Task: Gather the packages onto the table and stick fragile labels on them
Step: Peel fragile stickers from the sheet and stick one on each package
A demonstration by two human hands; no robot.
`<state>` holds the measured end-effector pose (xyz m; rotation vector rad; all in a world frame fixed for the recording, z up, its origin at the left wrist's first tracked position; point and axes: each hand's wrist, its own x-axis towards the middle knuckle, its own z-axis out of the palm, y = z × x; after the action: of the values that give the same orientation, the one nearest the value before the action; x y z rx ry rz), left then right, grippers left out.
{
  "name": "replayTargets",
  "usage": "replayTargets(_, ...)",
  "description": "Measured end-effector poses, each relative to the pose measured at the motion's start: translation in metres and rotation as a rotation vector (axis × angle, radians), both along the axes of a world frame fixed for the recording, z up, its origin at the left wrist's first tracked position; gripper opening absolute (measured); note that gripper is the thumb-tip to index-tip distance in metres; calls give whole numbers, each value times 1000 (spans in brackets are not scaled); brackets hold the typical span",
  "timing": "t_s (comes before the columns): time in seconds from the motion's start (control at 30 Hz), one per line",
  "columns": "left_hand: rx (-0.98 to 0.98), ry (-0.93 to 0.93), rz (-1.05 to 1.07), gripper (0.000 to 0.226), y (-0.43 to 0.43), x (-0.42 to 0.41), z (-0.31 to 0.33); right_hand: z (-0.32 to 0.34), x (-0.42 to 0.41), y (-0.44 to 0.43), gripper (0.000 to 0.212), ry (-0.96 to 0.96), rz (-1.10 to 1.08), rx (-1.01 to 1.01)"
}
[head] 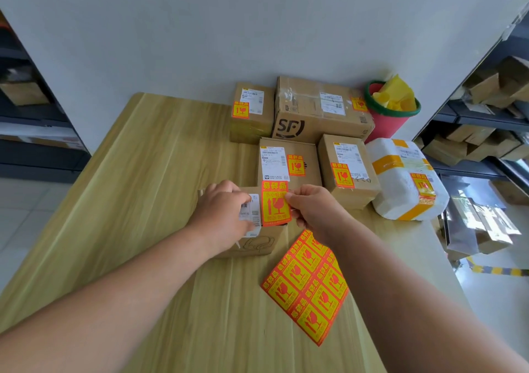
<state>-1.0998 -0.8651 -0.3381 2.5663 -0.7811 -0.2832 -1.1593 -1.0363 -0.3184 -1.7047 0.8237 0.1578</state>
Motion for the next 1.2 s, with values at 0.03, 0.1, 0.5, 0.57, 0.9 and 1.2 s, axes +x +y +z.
replayTargets(0.03, -2, -3, 0, 58, 0, 0, 0, 0, 1, 1, 13, 2, -3, -6)
replayTargets(0.1, -3, -7, 0, 59, 0, 0, -1, -1, 3, 2, 13, 6, -10, -18)
replayTargets(0.5, -32, -4, -1, 60, 1, 1, -3, -8, 8, 8, 18, 16, -11, -141)
replayTargets(0.57, -32, -5, 0, 60, 1, 1, -3, -9, 8, 8, 18, 14, -4, -161)
replayTargets(0.9, -25, -3, 1, 60, 0, 1, -3, -14, 9, 10, 14, -8, 4, -257)
replayTargets(1.2, -13, -2, -6, 58, 1, -1, -1, -17, 9, 16, 9, 11, 95, -582)
